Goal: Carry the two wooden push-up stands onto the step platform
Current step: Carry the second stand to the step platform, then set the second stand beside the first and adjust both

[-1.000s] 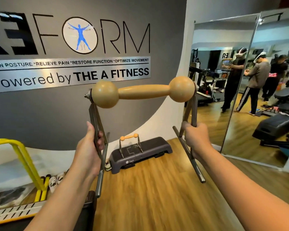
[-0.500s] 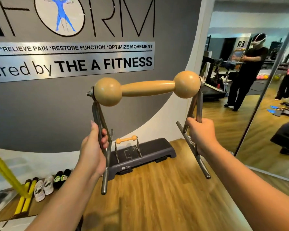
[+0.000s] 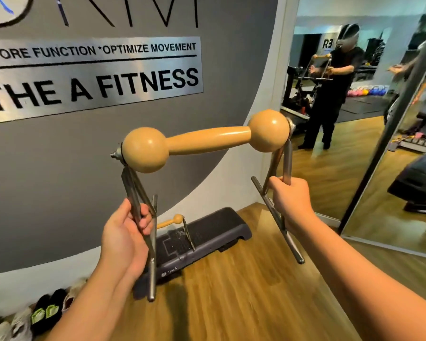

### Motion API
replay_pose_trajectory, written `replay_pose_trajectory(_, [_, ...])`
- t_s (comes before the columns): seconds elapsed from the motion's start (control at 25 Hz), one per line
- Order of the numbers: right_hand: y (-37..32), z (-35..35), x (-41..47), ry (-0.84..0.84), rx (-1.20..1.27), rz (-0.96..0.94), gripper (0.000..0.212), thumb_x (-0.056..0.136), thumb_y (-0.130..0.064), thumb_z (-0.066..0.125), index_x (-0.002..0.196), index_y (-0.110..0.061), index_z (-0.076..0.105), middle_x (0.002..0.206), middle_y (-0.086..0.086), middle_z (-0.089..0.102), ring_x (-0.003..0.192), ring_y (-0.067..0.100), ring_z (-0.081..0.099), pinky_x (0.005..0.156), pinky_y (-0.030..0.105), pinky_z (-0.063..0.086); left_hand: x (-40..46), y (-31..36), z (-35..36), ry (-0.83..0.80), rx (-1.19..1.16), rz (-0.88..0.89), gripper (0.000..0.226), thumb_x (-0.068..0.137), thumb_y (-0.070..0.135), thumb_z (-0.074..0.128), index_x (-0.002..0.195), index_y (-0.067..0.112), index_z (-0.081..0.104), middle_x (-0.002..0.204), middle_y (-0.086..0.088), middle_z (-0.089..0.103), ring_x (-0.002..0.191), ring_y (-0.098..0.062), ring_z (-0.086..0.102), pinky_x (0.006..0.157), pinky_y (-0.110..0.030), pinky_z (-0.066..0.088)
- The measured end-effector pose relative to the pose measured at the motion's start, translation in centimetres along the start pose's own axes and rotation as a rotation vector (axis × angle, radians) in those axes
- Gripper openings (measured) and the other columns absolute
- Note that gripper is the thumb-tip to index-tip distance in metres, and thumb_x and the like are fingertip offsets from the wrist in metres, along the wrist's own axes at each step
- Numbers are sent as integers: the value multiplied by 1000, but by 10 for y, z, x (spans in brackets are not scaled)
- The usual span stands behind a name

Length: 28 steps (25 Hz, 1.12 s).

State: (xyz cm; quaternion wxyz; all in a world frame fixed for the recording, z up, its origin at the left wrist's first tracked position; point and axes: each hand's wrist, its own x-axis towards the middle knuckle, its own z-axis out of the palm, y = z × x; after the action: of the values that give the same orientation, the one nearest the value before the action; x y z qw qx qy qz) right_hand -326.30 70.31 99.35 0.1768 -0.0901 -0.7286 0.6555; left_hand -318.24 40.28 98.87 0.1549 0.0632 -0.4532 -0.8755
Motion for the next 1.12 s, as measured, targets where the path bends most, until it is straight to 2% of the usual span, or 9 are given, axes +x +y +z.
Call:
replay_pose_trajectory(0.24, [38, 44, 112, 15, -48, 22, 29, 86, -22, 64, 60, -13, 53, 62, 11, 44, 60, 22, 41, 55, 38, 39, 125, -53, 25, 58, -45, -86, 28, 103, 25, 37, 78, 16, 46, 64, 1, 45, 55, -12, 30, 53, -28, 24])
replay_pose_trajectory(0.4, [81, 70, 197, -6, -54, 44, 33, 89, -19, 64, 58, -15, 54, 56, 4, 45, 50, 10, 43, 52, 33, 40, 199, -102, 34, 120, -74, -129, 29, 100, 26, 36, 74, 16, 44, 65, -2, 40, 52, -13, 30, 49, -27, 27])
replay_pose_trajectory(0.6, [146, 105, 319, -141, -76, 113, 43, 84, -21, 64, 44, -25, 47, 46, -7, 38, 44, 7, 35, 45, 27, 33, 299, -174, 53, 208, -156, -210, 21, 80, 28, 56, 61, 21, 60, 63, 1, 45, 51, -14, 38, 53, -26, 32])
replay_pose_trajectory(0.76, [189, 127, 399, -260, -67, 173, 30, 73, -26, 61, 47, -24, 45, 51, 2, 37, 51, 17, 35, 52, 35, 30, 365, -233, 57, 320, -183, -210, 36, 91, 25, 50, 57, 21, 61, 60, 2, 44, 53, -12, 37, 57, -27, 28])
replay_pose_trajectory(0.8, [201, 134, 419, -291, -66, 187, 30, 73, -25, 61, 47, -23, 46, 51, 1, 37, 50, 17, 35, 52, 34, 30, 381, -246, 60, 328, -178, -212, 29, 84, 24, 57, 56, 21, 61, 59, 3, 44, 53, -12, 36, 58, -26, 27])
replay_pose_trajectory(0.88, [226, 151, 454, -337, -70, 213, 34, 75, -23, 61, 45, -24, 47, 49, -3, 36, 48, 15, 34, 51, 32, 30, 410, -272, 61, 355, -212, -213, 14, 56, 25, 72, 57, 19, 60, 60, 2, 45, 53, -12, 37, 58, -25, 29])
replay_pose_trajectory(1.0, [263, 181, 499, -346, -51, 258, 36, 76, -21, 60, 44, -25, 44, 48, -6, 34, 47, 12, 32, 49, 30, 28, 453, -307, 52, 408, -310, -212, 55, 27, 25, 84, 70, 15, 51, 64, -1, 46, 54, -14, 40, 58, -22, 33])
replay_pose_trajectory(1.12, [311, 217, 536, -320, -65, 307, 36, 74, -21, 59, 44, -25, 40, 47, -10, 31, 48, 9, 28, 47, 26, 26, 502, -351, 36, 487, -316, -233, 58, 24, 22, 84, 70, 13, 50, 62, -3, 48, 54, -15, 40, 59, -22, 33])
